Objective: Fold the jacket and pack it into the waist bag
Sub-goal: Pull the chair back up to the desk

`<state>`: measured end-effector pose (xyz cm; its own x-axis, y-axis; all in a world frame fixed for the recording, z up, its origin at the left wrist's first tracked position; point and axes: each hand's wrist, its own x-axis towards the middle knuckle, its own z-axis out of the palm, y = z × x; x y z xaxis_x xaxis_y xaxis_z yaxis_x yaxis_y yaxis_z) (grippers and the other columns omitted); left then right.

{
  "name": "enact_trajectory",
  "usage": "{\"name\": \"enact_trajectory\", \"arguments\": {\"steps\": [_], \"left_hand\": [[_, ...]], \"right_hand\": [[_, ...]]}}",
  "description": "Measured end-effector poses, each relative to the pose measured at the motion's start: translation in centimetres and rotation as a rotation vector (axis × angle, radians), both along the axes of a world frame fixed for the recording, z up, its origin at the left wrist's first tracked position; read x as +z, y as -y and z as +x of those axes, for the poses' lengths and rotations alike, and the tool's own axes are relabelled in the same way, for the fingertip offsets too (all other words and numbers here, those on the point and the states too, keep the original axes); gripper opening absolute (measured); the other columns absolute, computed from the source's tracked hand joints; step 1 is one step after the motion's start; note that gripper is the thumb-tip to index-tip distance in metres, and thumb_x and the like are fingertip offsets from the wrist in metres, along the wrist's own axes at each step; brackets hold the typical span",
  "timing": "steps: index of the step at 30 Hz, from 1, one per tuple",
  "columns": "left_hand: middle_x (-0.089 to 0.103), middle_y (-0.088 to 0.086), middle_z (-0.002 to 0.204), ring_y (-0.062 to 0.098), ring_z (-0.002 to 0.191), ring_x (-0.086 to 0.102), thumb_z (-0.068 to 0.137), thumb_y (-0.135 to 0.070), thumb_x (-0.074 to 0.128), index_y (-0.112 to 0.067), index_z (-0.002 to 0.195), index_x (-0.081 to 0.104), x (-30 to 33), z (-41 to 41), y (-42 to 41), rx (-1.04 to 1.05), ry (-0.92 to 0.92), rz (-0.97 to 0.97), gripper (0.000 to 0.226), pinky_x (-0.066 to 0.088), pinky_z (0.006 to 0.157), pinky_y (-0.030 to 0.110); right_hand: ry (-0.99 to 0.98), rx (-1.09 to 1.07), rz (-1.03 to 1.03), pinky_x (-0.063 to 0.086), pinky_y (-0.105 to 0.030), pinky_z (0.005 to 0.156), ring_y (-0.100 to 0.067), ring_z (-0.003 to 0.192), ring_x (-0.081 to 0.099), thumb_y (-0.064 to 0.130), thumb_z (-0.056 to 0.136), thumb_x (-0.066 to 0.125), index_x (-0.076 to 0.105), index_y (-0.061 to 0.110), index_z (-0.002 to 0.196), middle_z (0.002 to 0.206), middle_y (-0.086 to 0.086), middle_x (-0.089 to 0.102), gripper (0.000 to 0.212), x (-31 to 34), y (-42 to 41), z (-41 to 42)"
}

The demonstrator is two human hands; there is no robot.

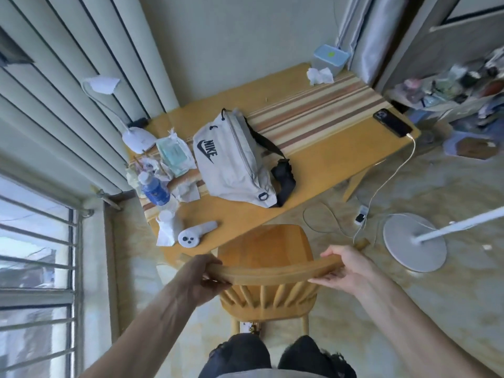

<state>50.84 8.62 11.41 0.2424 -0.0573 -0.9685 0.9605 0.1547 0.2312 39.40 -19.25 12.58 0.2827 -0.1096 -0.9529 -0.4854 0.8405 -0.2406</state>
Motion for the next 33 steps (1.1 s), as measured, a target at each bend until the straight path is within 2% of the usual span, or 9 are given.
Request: {"name": "enact_trajectory", "arguments": {"steps": [5, 8, 10, 13, 17, 20, 24, 30, 33], "left_hand": [[0.057, 0.021, 0.079, 0.036, 0.074, 0.062, 0.086, 0.006, 0.049, 0.001, 0.087, 0.052, -2.4, -0.5, 3.4, 0.16, -0.01, -0.14, 0.007, 0.059, 0.083, 0.057], [0.07, 0.029, 0.071, 0.041, 0.078, 0.067, 0.088, 0.008, 0.041, 0.012, 0.077, 0.064, -3.9, -0.9, 6.3, 0.267, 0.026, -0.188, 0.026, 0.048, 0.1, 0.053], [0.072, 0.027, 0.07, 0.039, 0.082, 0.067, 0.091, 0.009, 0.038, 0.01, 0.069, 0.068, -4.4, -0.2, 8.6, 0.305, 0.081, -0.181, 0.038, 0.049, 0.096, 0.05], [0.072, 0.02, 0.065, 0.03, 0.064, 0.073, 0.092, 0.009, 0.039, 0.007, 0.086, 0.06, -5.8, 1.3, 11.9, 0.356, 0.096, -0.135, 0.022, 0.054, 0.083, 0.043], [0.074, 0.016, 0.07, 0.03, 0.082, 0.067, 0.089, 0.011, 0.038, 0.002, 0.094, 0.06, -8.3, 3.7, 15.4, 0.419, 0.104, -0.11, 0.024, 0.064, 0.068, 0.038], [0.077, 0.016, 0.078, 0.03, 0.085, 0.071, 0.089, 0.01, 0.037, 0.001, 0.102, 0.061, -8.8, 4.0, 17.3, 0.449, 0.136, -0.122, 0.028, 0.062, 0.077, 0.039], [0.076, 0.015, 0.073, 0.033, 0.096, 0.067, 0.094, 0.008, 0.039, 0.0, 0.098, 0.057, -9.3, 4.1, 18.1, 0.462, 0.137, -0.055, 0.02, 0.046, 0.105, 0.047], [0.062, 0.02, 0.094, 0.03, 0.085, 0.065, 0.092, 0.001, 0.061, 0.006, 0.118, 0.057, -10.1, 4.3, 17.6, 0.401, 0.078, 0.218, 0.027, 0.057, 0.078, 0.039], [0.061, 0.019, 0.089, 0.028, 0.079, 0.064, 0.091, 0.001, 0.064, 0.009, 0.111, 0.059, -9.4, 4.0, 17.6, 0.36, 0.101, 0.287, 0.022, 0.055, 0.085, 0.038]], "right_hand": [[0.012, 0.052, -0.062, 0.055, -0.065, 0.076, -0.049, 0.113, 0.058, -0.011, 0.081, 0.056, 0.052, -0.001, 0.096, 0.135, -0.035, 0.048, 0.018, -3.0, 4.0, 3.0], [0.026, 0.037, -0.09, 0.061, -0.056, 0.066, -0.048, 0.112, 0.063, -0.013, 0.076, 0.058, 0.051, -0.003, 0.107, 0.137, -0.039, 0.046, 0.034, -6.1, 6.9, 4.5], [0.066, 0.033, -0.068, 0.062, -0.055, 0.071, -0.047, 0.114, 0.064, -0.013, 0.078, 0.057, 0.051, -0.003, 0.11, 0.137, -0.04, 0.046, 0.034, -7.8, 8.9, 6.1], [0.096, 0.035, -0.017, 0.064, -0.051, 0.071, -0.043, 0.107, 0.065, -0.015, 0.085, 0.051, 0.055, -0.004, 0.111, 0.125, -0.037, 0.052, 0.028, -9.0, 12.2, 8.9], [0.142, 0.062, 0.025, 0.064, -0.039, 0.058, -0.04, 0.1, 0.067, -0.017, 0.089, 0.043, 0.057, 0.001, 0.107, 0.11, -0.031, 0.059, 0.029, -10.0, 15.2, 12.4], [0.142, 0.081, 0.03, 0.064, -0.042, 0.06, -0.041, 0.106, 0.067, -0.018, 0.089, 0.044, 0.057, 0.003, 0.112, 0.115, -0.028, 0.06, 0.034, -11.6, 17.2, 13.7], [0.13, 0.139, 0.059, 0.063, -0.046, 0.073, -0.045, 0.113, 0.066, -0.018, 0.083, 0.052, 0.055, 0.004, 0.113, 0.132, -0.029, 0.058, 0.037, -13.3, 18.4, 14.1], [0.078, 0.167, 0.045, 0.058, -0.048, 0.082, -0.042, 0.113, 0.067, -0.015, 0.085, 0.053, 0.056, 0.001, 0.121, 0.131, -0.029, 0.058, 0.04, -13.7, 18.4, 14.1], [0.039, 0.229, -0.015, 0.059, -0.046, 0.08, -0.039, 0.114, 0.067, -0.012, 0.086, 0.057, 0.056, 0.001, 0.13, 0.126, -0.026, 0.064, 0.046, -12.7, 18.4, 14.4]]}}
